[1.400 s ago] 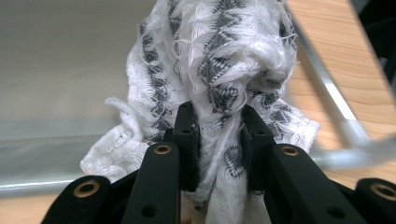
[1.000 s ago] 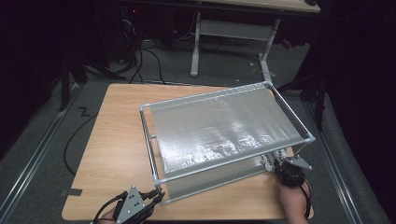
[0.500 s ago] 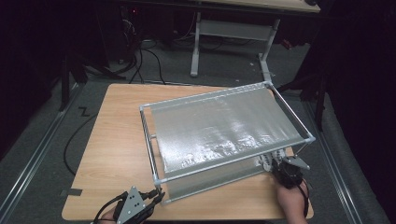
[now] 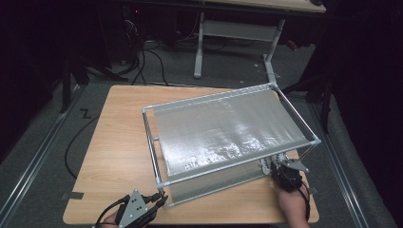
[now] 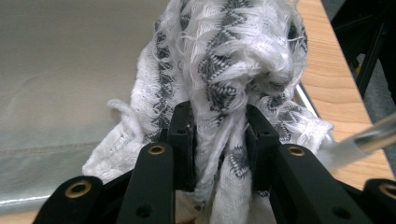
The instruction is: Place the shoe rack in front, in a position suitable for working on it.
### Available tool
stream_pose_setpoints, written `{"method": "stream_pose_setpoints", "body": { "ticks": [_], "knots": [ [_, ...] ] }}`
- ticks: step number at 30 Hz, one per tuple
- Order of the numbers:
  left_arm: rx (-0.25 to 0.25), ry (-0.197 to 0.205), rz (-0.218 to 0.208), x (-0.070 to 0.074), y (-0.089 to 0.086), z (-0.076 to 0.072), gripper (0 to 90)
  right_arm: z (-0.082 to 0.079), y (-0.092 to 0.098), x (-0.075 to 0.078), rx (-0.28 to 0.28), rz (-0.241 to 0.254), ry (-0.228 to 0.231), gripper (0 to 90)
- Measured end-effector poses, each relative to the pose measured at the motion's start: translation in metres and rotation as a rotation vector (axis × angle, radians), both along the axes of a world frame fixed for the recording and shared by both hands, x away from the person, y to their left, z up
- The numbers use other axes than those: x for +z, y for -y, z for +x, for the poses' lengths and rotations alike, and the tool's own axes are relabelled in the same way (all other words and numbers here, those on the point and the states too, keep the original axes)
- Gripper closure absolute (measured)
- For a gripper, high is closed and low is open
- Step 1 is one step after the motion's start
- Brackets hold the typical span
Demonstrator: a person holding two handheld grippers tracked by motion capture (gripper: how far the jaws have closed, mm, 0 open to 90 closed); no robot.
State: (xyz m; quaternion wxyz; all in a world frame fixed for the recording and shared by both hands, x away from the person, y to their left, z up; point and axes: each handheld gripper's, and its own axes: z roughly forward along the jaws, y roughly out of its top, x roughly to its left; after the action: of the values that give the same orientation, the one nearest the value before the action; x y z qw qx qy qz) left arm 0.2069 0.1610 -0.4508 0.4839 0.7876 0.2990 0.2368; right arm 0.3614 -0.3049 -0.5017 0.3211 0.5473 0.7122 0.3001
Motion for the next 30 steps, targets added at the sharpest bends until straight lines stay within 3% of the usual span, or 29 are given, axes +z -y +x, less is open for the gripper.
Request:
{"method": "stream_pose_setpoints", "body": {
  "ticks": [6, 11, 16, 24, 25, 30],
  "knots": [
    [-0.001, -0.008, -0.007, 0.000, 0.001, 0.000, 79.5, -0.002, -0.013, 0.000, 0.033, 0.000, -0.007, 69.3],
    [-0.028, -0.003, -0.003, 0.000, 0.008, -0.003, 79.5, -0.004, -0.025, -0.001, 0.077, -0.024, -0.009, 69.2],
    [-0.055, 0.003, 0.000, 0.000, 0.017, -0.006, 79.4, -0.008, -0.043, -0.001, 0.131, -0.008, -0.026, 69.1],
    [-0.074, 0.001, -0.007, -0.001, 0.020, -0.006, 79.4, -0.022, -0.087, -0.001, 0.261, -0.008, -0.049, 68.8],
    [-0.074, 0.001, -0.007, -0.001, 0.020, -0.006, 79.4, -0.025, -0.097, -0.001, 0.301, -0.011, -0.046, 68.9],
    [-0.074, 0.000, -0.011, -0.001, 0.020, -0.006, 79.4, -0.038, -0.130, -0.002, 0.399, -0.013, -0.048, 69.0]
  ]
}}
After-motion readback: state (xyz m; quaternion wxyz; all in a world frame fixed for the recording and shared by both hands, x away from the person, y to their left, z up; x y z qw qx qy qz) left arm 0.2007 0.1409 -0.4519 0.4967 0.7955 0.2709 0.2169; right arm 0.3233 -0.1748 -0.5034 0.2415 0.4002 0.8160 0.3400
